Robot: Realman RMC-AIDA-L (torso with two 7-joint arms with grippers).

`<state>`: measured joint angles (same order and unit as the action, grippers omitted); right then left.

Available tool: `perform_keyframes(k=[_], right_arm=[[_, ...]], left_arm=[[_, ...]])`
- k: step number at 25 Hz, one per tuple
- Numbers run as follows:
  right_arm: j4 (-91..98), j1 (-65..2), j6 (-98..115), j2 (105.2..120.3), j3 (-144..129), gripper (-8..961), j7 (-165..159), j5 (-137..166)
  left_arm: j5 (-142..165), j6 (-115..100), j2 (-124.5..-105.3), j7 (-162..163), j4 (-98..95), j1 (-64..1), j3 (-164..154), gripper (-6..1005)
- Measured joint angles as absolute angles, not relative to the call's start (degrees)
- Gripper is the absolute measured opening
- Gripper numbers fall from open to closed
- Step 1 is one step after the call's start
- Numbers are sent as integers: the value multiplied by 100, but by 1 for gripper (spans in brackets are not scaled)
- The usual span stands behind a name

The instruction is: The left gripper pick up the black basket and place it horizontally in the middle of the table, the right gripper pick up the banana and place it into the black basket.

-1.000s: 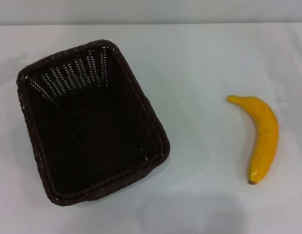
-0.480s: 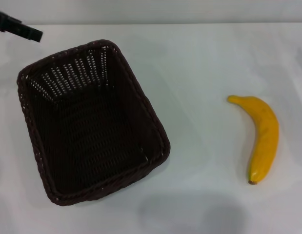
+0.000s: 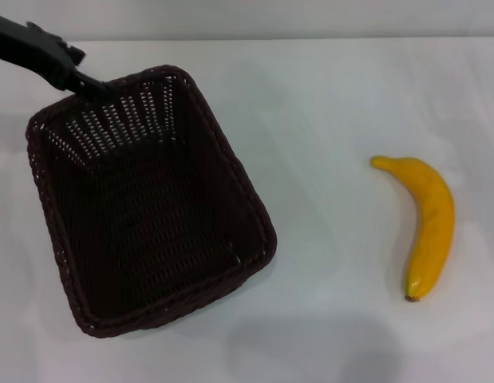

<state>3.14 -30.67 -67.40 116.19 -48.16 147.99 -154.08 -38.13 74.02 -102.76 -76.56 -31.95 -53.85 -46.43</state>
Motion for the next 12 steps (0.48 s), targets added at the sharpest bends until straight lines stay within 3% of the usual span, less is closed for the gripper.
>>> perform_keyframes(k=[12], right_arm=[[325, -3100, -6792, 11619, -4823, 844, 14740, -15407]], left_arm=[[-3808, 6798, -10481, -8217, -2744, -5317, -4614, 821]])
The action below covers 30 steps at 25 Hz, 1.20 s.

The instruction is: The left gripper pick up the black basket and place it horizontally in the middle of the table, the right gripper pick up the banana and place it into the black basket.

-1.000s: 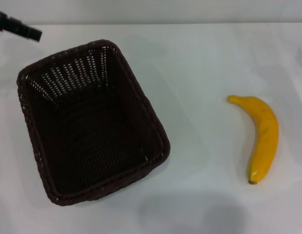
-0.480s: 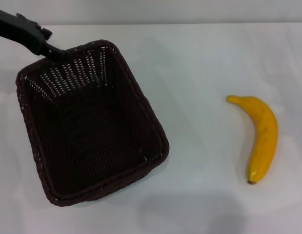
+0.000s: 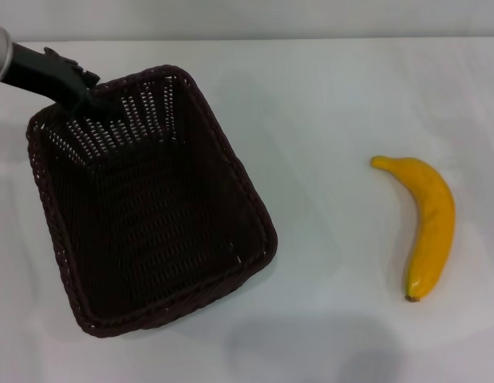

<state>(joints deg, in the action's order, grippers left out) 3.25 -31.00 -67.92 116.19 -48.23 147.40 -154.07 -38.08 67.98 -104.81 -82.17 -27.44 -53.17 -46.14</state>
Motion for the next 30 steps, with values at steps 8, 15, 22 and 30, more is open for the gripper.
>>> perform_keyframes(k=[8, 15, 22, 30], right_arm=[[312, -3087, -6796, 11619, -4825, 844, 14739, -15407], [300, -3060, -6802, 11619, -4825, 844, 14732, -15407], [282, -3058, -6804, 11619, -4825, 844, 14730, -15407], [280, -3062, -6796, 11619, -4825, 844, 14730, -15407]], left_arm=[[-3790, 6392, -10615, -8416, -2662, -5229, -4633, 724], [-3928, 6318, -10642, -8483, -2649, -5192, -4600, 487], [-4348, 6773, -10413, -8091, -2690, -5100, -4409, 341], [-4429, 6996, -10375, -7762, -2703, -4814, -3712, 216]])
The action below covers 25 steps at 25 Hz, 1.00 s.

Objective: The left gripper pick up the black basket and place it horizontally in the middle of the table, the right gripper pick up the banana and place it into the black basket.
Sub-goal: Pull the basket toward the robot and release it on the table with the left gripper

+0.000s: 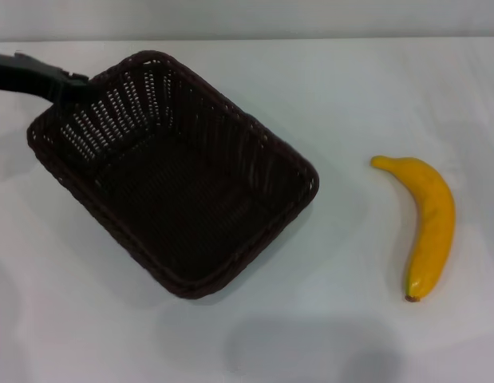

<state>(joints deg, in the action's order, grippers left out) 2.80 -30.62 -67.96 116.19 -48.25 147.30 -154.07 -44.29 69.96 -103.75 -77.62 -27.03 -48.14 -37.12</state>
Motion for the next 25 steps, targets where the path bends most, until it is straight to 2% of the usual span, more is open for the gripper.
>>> perform_keyframes(k=[25], right_arm=[[151, -3091, -6935, 11619, -4825, 843, 14730, -15407]], left_arm=[[-4132, 6811, -10690, -7633, -2655, -4726, -3689, 181]])
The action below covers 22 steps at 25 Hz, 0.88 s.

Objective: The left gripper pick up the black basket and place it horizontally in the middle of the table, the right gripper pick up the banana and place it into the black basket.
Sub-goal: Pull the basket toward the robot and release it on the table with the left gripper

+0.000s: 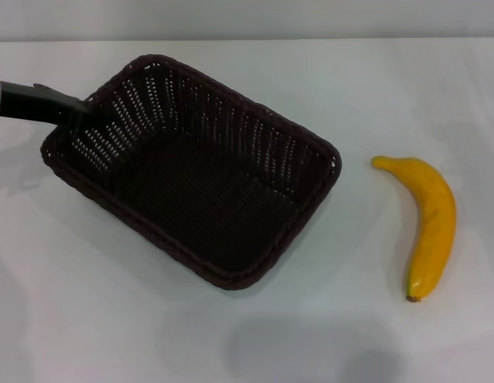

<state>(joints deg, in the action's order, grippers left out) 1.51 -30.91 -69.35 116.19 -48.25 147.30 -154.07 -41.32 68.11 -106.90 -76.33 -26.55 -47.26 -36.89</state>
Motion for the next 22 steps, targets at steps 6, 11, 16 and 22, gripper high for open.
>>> perform_keyframes(k=[6, 11, 16, 22], right_arm=[[149, -3100, -6934, 11619, -4825, 843, 14730, -15407], [149, -3109, -6924, 11619, -4825, 843, 14730, -15400], [149, -3111, -6900, 11619, -4825, 843, 14730, -15398], [149, -3116, -6898, 11619, -4825, 844, 14730, -15398]], left_arm=[[-4452, 6929, -10669, -7396, -2642, -4554, -3656, 180], [-5010, 6938, -10632, -7309, -2636, -4303, -3654, 180], [-5938, 6963, -10575, -7116, -2625, -3969, -3652, 174], [-6385, 6975, -10580, -6804, -2581, -3728, -3646, 172]])
